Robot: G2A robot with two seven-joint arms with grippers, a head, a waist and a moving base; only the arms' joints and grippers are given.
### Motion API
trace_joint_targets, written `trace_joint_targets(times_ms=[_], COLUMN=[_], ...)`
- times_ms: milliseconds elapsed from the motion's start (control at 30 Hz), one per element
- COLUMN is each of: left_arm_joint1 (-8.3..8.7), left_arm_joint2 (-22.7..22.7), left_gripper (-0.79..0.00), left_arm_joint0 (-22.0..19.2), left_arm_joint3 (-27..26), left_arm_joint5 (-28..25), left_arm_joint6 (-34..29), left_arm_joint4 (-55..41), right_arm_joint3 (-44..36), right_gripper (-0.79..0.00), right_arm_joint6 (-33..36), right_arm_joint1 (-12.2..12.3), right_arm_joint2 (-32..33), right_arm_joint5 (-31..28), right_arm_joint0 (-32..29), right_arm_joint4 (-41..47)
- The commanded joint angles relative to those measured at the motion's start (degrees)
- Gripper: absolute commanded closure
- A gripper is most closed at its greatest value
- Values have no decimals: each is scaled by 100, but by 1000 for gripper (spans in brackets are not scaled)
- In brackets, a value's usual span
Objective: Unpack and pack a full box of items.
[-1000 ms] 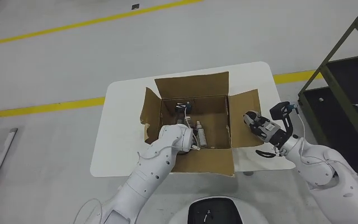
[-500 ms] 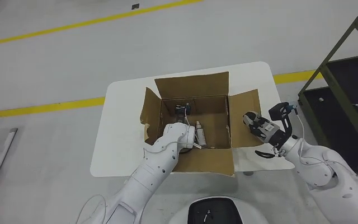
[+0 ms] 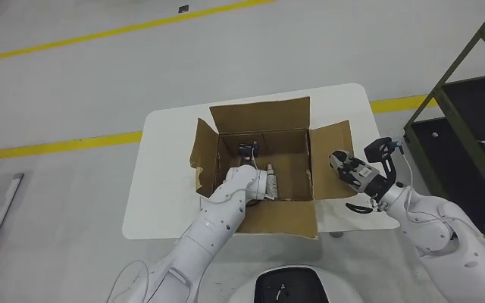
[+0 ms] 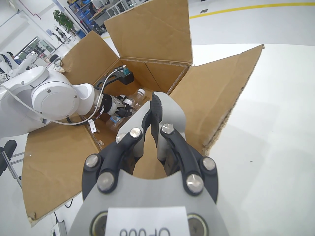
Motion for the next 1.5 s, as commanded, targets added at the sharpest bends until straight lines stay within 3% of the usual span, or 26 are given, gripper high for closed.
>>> trace_joint_targets(times_ms=[0, 33, 67, 100, 233, 500, 900, 1067, 1467], left_arm_joint1=[-25, -35, -43, -49, -44, 147, 486, 542, 630], left_arm_joint2=[-23, -35, -51, -68, -221, -768, -1629, -1933, -2664], left_gripper=[-200, -37, 0, 0, 0, 0, 0, 0, 0], left_arm_joint0=[-12, -20, -23, -29, -28, 219, 1029, 1160, 1172], left_arm_joint3=[46, 58, 68, 72, -121, -1385, -3497, -3987, -4856], left_arm_joint5=[0, -4, -1, 0, -27, -136, -637, -762, -1043], left_arm_joint6=[19, 29, 44, 38, 35, -247, -933, -1081, -1340], left_arm_joint4=[-12, -6, 0, 11, -12, 240, 1100, 1250, 1460], right_arm_joint3=[-6, -30, -58, -98, -375, -711, -90, 166, 202], right_gripper=[0, 0, -9, -74, -182, -231, -182, 0, 0], right_arm_joint6=[0, -23, -48, -77, -161, 200, 682, 707, 560], right_arm_joint1=[0, 0, 1, 4, 36, 105, 79, 71, 97], right_arm_joint2=[12, 33, 56, 100, 465, 1279, 750, 626, 839], right_arm_joint5=[-5, -6, -17, -26, -73, 106, -97, -163, -143], right_arm_joint0=[5, 4, -6, -23, -199, -842, -544, -413, -448], right_arm_joint4=[18, 42, 67, 87, 211, 659, 1356, 1434, 1392])
